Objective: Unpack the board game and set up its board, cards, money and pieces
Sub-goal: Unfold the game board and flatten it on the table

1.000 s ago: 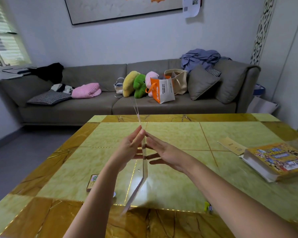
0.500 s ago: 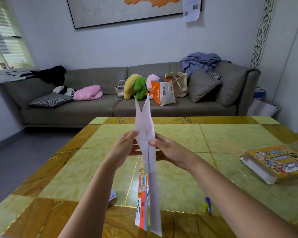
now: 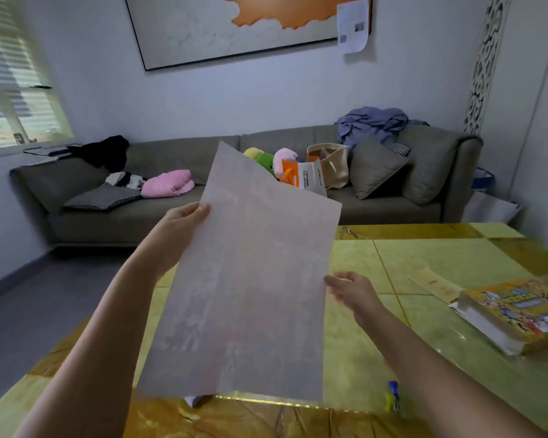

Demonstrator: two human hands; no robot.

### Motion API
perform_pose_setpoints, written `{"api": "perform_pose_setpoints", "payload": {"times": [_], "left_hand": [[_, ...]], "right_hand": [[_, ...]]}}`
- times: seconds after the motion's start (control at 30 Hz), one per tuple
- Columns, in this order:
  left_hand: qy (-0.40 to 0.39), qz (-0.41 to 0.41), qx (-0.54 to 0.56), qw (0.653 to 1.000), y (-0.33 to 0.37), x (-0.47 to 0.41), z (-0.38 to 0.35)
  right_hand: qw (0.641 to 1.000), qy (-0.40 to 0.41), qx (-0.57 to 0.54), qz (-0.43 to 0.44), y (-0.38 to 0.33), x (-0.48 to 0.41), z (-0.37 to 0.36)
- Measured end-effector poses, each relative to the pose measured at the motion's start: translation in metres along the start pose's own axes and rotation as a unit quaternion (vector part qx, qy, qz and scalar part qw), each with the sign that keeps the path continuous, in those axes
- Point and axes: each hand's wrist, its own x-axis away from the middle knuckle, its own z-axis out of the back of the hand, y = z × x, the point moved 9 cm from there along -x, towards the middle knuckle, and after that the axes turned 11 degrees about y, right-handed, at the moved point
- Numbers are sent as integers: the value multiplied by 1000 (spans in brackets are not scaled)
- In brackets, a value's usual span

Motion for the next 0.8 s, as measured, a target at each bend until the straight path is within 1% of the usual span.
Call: {"api": "perform_pose_setpoints", "payload": {"times": [0.03, 0.1, 0.2, 0.27, 0.33, 0.37, 0.43, 0.5, 0.57, 0.67, 0.7, 0.77, 0.8], "left_hand": [[4, -6, 6, 1000, 9, -2, -1], [10, -17, 18, 1000, 24, -8, -4], [-12, -43, 44, 998, 48, -12, -19], [-11, -51, 55, 997, 56, -11, -31], [-16, -59, 40, 997, 58, -4, -48], [-36, -54, 40, 997, 54, 1, -60], [-81, -37, 46, 995, 38, 8, -81], [-86, -53, -2, 995, 20, 7, -93], [-88, -112, -108, 984, 8, 11, -108], [-141, -192, -231, 943, -13, 31, -149], [-150, -221, -260, 928, -18, 41, -161], [-157, -271, -306, 899, -32, 58, -181], [-155, -292, -326, 886, -39, 66, -188]], "right_hand": [[1000, 6, 14, 12, -4, -2, -1], [998, -8, 38, 45, -18, 3, -10], [992, -80, 29, 98, -43, 20, -32], [984, -141, 9, 113, -57, 36, -45], [973, -209, -50, 81, -64, 51, -57], [965, -238, -102, 42, -65, 58, -62], [941, -264, -210, -37, -65, 61, -66], [913, -271, -293, -86, -67, 55, -64], [891, -282, -340, -101, -68, 47, -61], [907, -248, -327, -94, -62, 27, -48], [910, -242, -327, -75, -64, 21, -43], [911, -246, -332, -5, -71, 18, -23], [924, -245, -293, 26, -62, 13, -8]]}}
